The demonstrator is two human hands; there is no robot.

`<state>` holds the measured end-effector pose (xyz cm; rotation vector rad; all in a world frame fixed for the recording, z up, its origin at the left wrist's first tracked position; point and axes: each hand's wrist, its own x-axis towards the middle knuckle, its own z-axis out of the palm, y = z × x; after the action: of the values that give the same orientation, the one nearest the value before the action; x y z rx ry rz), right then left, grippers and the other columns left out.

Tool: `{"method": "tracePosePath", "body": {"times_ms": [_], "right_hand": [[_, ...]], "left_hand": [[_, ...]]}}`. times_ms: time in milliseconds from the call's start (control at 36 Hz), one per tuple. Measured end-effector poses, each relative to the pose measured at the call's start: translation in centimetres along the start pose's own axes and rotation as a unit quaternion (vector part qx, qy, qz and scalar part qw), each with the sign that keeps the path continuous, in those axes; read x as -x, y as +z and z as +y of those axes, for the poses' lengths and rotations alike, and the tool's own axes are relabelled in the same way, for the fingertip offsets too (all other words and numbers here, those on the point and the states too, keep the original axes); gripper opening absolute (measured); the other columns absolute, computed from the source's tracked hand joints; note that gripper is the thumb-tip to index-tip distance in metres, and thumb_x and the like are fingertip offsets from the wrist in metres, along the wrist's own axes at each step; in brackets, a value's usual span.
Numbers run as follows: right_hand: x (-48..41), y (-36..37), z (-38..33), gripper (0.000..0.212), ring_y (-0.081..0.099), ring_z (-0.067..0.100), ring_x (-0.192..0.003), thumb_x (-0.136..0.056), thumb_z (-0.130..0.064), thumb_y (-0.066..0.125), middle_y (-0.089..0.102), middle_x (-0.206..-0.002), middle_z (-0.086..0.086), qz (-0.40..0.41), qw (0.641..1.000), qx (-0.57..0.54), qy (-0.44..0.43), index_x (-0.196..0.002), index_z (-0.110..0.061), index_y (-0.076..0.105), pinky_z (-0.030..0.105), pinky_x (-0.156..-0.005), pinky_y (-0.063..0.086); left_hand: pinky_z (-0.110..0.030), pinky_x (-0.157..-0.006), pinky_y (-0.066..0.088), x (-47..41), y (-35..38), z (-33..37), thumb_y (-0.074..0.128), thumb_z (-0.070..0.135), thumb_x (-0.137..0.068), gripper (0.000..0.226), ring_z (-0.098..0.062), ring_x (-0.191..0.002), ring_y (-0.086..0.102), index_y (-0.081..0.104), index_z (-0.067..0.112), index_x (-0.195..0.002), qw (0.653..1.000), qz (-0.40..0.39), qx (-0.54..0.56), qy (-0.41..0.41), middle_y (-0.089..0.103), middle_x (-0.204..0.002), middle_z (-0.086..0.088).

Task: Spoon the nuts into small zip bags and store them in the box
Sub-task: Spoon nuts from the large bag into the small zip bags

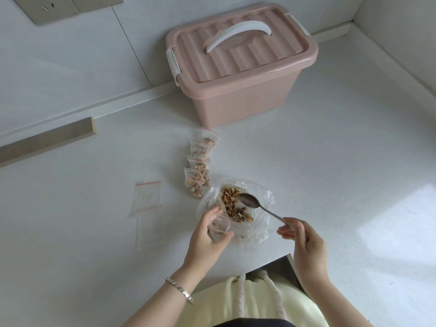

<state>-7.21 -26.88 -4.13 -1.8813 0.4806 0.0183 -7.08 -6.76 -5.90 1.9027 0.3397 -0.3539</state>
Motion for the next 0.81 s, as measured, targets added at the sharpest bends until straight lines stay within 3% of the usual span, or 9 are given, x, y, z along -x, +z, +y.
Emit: {"method": "tracePosePath", "body": {"times_ms": [83,194,444,639,806], "right_hand": [[-0.2,-0.4,-0.1,0.031,0.065,0.006,-0.068,-0.096,-0.016,0.040,0.068,-0.068,-0.003,0.023,1.000,-0.001,0.003,-0.080,-0.029,0.064,0.021,-0.068,0.053],[-0.2,-0.6,0.4,0.030,0.066,0.009,-0.064,-0.095,-0.015,0.042,0.069,-0.072,-0.005,-0.006,1.000,-0.004,0.017,-0.078,-0.024,0.065,0.026,-0.067,0.054],[0.7,1.1,1.1,0.033,0.070,0.020,-0.069,-0.098,-0.022,0.034,0.070,-0.069,0.008,-0.058,0.988,-0.096,0.102,-0.087,-0.013,0.065,0.023,-0.063,0.056],[0.0,1.1,0.8,0.035,0.070,0.028,-0.070,-0.099,-0.024,0.035,0.069,-0.071,0.016,-0.098,0.948,-0.191,0.237,-0.094,-0.003,0.063,0.025,-0.060,0.057],[-1.0,0.2,0.7,0.040,0.069,0.025,-0.068,-0.100,-0.031,0.033,0.068,-0.069,0.015,-0.124,0.902,-0.250,0.329,-0.096,-0.003,0.061,0.026,-0.061,0.056]], "left_hand": [[0.009,-0.083,0.024,0.0,0.0,0.0,0.071,0.018,-0.079,0.057,0.026,-0.110,0.036,0.041,0.035,-0.124,1.000,0.000,0.002,0.000,0.049,-0.124,0.026],[0.008,-0.084,0.024,0.1,0.0,0.1,0.071,0.016,-0.079,0.055,0.026,-0.110,0.036,0.042,0.035,-0.123,1.000,-0.002,0.005,0.003,0.049,-0.124,0.026],[0.008,-0.086,0.024,0.0,0.0,0.2,0.070,0.015,-0.080,0.055,0.025,-0.113,0.036,0.041,0.044,-0.116,1.000,-0.004,0.000,0.011,0.048,-0.124,0.030],[0.008,-0.083,0.026,-0.1,0.0,0.1,0.071,0.016,-0.079,0.055,0.025,-0.112,0.036,0.042,0.040,-0.120,1.000,-0.004,0.003,0.009,0.049,-0.125,0.026],[0.008,-0.086,0.024,0.0,-0.1,0.2,0.070,0.015,-0.079,0.055,0.022,-0.116,0.035,0.042,0.044,-0.116,1.000,0.001,0.003,0.013,0.049,-0.125,0.029]]}}
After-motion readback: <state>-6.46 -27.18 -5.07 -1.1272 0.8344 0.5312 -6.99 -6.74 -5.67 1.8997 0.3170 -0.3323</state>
